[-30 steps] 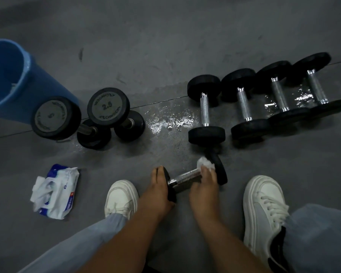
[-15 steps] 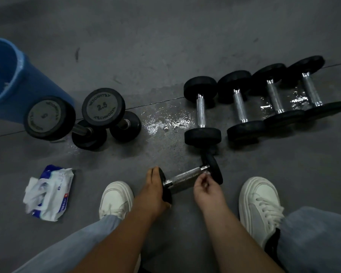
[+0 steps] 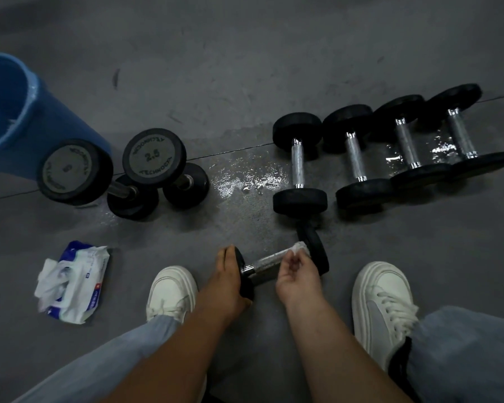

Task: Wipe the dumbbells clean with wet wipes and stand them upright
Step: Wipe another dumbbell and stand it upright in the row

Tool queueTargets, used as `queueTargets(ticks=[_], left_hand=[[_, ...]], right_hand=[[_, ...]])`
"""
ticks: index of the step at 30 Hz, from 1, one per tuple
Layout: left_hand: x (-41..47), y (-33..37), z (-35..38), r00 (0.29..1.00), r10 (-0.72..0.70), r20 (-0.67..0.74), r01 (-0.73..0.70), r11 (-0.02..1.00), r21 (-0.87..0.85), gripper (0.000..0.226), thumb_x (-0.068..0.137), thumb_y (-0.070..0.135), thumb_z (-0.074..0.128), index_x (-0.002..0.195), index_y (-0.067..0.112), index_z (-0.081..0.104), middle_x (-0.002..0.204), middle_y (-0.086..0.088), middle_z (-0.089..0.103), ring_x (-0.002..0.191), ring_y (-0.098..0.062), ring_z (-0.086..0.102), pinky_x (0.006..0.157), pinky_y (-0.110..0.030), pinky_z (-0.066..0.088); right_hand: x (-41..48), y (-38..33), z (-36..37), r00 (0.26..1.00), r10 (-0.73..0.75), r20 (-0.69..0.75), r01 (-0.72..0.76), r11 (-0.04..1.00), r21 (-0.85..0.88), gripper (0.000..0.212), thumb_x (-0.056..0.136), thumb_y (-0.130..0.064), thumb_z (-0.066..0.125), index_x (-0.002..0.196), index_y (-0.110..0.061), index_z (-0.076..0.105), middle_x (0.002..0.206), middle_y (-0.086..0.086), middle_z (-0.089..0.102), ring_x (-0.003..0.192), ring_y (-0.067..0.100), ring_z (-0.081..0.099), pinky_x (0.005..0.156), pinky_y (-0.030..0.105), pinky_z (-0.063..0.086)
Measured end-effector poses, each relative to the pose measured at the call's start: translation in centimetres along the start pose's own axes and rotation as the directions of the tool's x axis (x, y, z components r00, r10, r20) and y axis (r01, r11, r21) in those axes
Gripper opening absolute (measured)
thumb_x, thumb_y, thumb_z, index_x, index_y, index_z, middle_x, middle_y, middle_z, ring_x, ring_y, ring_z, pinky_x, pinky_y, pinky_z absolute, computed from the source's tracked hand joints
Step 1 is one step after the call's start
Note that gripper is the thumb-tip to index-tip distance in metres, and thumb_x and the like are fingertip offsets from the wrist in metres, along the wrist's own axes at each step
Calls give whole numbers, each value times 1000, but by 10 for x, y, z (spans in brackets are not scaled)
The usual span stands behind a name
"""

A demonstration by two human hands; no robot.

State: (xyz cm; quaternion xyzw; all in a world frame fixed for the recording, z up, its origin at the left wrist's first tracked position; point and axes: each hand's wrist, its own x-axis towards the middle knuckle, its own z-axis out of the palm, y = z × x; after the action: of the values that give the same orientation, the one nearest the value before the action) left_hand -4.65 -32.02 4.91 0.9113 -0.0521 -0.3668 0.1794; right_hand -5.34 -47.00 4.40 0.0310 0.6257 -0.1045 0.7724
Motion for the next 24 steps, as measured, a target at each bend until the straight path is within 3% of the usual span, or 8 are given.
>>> queueTargets(ticks=[4,7,11,13,15,16,19,24], left_hand=[[0,0,-1,1000,2,13,-2,1000,-9,123,70,22,81,156,18,-6,163,2,-10,137,-27,42,103,-37,44],[2,-3,2,1000,11,8,-11,1000,-18,123,69,22,82,156,17,-4,163,2,-7,138,-27,40,104,-36,43],[4,-2,0,1000,8,5,-8,1000,-12,121,70,22,81,155,17,-4,163,2,-8,134,-29,45,101,-37,45],[4,-4,0,1000,15,9,-15,1000,-5,121,69,23,80,155,17,-5,163,2,-8,134,-29,45,100,-38,46],[4,-6,2,1000,14,6,-14,1000,-8,121,68,24,80,155,18,-4,163,4,-7,135,-29,43,100,-38,46],[4,-7,3,1000,18,-1,-18,1000,-13,121,68,24,80,155,18,-4,162,4,-6,135,-28,43,100,-38,46],[5,-7,4,1000,26,-10,-27,999,-23,119,68,24,80,155,17,-2,162,4,-3,134,-28,44,99,-37,47],[6,-7,4,1000,30,-2,-30,999,-29,122,67,24,81,155,17,-3,162,2,-3,133,-27,45,101,-39,46]], right_hand=[[6,-7,-32,997,11,-73,-11,1000,-4,14,99,-7,47,91,-7,58,63,8,66,64,12,62,43,17,52],[2,-13,-21,1000,-21,13,22,997,-80,18,96,-2,48,83,-6,59,66,5,65,53,8,63,43,14,49],[-4,15,7,975,-217,50,221,912,-345,19,88,8,50,93,-7,62,84,10,62,68,14,58,54,22,52],[-3,25,-6,849,-487,207,492,584,-645,27,87,9,49,93,-12,64,98,14,62,82,23,63,72,31,55],[-4,27,-29,608,-579,544,640,-48,-767,39,83,10,49,115,-8,62,123,16,54,117,29,53,105,23,37],[-1,26,-35,534,-548,644,628,-253,-736,50,81,10,49,129,-3,54,133,17,46,128,28,43,109,16,24],[-6,28,-34,533,-523,665,526,-411,-745,68,77,5,50,144,0,36,140,18,37,133,33,34,111,28,25],[-2,24,-25,458,-383,802,408,-711,-573,68,73,-7,58,139,-4,43,137,12,44,125,32,44,98,43,44]])
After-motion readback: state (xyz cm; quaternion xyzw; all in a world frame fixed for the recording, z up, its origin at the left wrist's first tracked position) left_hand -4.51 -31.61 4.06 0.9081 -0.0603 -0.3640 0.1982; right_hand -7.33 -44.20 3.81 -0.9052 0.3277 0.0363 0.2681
